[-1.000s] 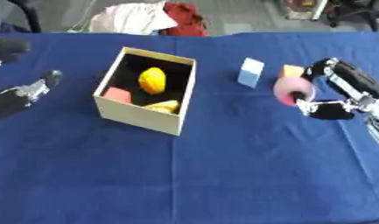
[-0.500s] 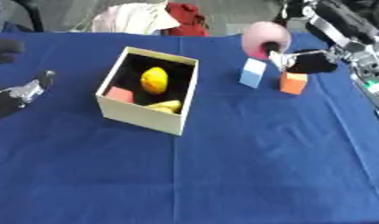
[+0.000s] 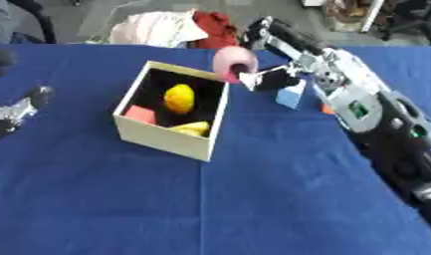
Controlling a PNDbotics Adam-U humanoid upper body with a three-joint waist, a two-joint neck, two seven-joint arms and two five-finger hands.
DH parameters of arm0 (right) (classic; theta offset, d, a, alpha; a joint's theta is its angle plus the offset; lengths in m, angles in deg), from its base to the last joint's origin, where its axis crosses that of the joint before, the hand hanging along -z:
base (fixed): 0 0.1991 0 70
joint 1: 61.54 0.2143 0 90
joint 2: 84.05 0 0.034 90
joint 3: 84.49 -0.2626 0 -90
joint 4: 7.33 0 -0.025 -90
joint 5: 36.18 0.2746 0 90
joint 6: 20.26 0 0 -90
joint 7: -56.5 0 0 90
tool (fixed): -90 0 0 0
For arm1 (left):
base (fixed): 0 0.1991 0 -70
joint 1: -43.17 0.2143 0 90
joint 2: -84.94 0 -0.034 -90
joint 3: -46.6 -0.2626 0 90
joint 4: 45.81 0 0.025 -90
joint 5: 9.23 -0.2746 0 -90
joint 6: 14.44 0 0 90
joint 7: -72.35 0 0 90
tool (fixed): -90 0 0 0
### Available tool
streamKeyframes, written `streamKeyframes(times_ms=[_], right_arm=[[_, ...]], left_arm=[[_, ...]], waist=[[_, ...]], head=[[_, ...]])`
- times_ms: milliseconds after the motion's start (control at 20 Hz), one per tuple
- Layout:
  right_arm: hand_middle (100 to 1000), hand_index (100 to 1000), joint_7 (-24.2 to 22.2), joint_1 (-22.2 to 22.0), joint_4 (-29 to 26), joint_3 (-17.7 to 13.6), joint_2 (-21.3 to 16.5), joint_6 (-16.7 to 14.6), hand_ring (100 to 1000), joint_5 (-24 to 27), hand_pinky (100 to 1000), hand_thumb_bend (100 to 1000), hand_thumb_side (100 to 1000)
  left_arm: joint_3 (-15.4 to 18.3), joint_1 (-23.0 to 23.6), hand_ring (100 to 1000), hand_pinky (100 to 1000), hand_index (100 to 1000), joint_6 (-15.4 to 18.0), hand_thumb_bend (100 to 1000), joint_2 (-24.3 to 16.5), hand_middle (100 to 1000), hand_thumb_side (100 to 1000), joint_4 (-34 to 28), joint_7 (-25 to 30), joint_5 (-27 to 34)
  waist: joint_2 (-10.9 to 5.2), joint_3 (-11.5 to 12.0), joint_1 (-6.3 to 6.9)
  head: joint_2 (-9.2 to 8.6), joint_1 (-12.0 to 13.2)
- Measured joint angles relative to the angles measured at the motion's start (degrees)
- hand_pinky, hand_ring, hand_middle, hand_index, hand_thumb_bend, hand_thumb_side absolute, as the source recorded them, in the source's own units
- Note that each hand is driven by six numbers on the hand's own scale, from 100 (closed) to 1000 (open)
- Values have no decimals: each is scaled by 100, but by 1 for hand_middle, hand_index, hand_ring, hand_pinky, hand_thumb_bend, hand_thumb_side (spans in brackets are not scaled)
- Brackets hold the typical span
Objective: Pick up objects on the table and place them in the box.
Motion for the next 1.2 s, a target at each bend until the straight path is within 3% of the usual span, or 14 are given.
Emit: streamKeyframes(times_ms=[100,250,400,550,800,1200], right_arm=[[528,599,68,45,335,-77,221,-92,695,-335,788,118,262],[709,850,98,83,679,-137,462,-240,763,-809,812,233,387],[822,970,24,107,780,-144,564,-359,810,-1179,833,340,469],[873,1000,-99,116,702,-143,582,-430,835,-1419,848,421,530],[868,1000,-282,138,239,-149,453,-367,842,-1455,855,403,535],[860,993,-506,3,43,-577,-261,153,846,-690,857,379,519]], left_arm=[[-15,-20,754,770,699,1,708,4,602,418,-2,5,8],[-19,-37,754,769,698,7,710,52,601,419,-3,21,32],[-19,-49,754,769,698,7,712,53,601,418,-3,32,41],[-19,-49,754,769,699,6,710,55,601,419,-2,34,41],[-19,-24,754,769,698,6,709,95,602,419,6,36,41],[-13,45,754,769,698,6,709,95,602,419,32,33,39]], waist=[[0,22,0],[0,43,0],[0,42,0],[0,5,0],[0,-71,0],[0,-177,-44]], head=[[-20,-51],[-24,-103],[-56,-119],[-63,-119],[-63,-110],[-62,-58]])
